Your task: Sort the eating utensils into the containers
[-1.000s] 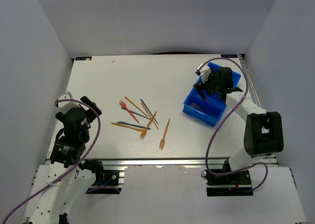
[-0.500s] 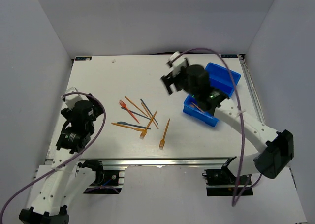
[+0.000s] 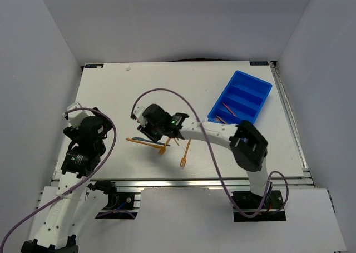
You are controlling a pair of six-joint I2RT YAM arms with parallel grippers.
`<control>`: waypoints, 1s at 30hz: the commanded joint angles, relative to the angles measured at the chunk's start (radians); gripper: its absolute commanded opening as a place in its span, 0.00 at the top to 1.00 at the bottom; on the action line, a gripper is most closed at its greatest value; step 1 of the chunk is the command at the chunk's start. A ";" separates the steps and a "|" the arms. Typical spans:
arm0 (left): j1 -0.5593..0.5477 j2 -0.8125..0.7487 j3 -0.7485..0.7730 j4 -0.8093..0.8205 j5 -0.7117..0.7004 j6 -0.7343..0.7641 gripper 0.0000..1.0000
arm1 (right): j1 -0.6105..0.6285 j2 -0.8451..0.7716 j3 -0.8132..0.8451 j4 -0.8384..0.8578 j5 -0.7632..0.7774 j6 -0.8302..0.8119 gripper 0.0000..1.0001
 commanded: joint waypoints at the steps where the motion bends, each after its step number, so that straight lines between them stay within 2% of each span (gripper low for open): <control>1: 0.003 0.006 0.021 -0.017 -0.030 -0.015 0.02 | 0.015 0.073 0.130 -0.120 0.031 0.002 0.60; 5: 0.003 0.007 0.021 -0.014 -0.019 -0.009 0.02 | 0.035 0.198 0.258 -0.184 0.053 0.007 0.63; 11: 0.003 0.010 0.018 -0.006 -0.002 0.000 0.02 | 0.047 0.271 0.326 -0.235 0.123 -0.032 0.66; 30: 0.003 0.004 0.015 0.003 0.018 0.009 0.02 | -0.002 0.255 0.182 -0.241 0.053 -0.107 0.65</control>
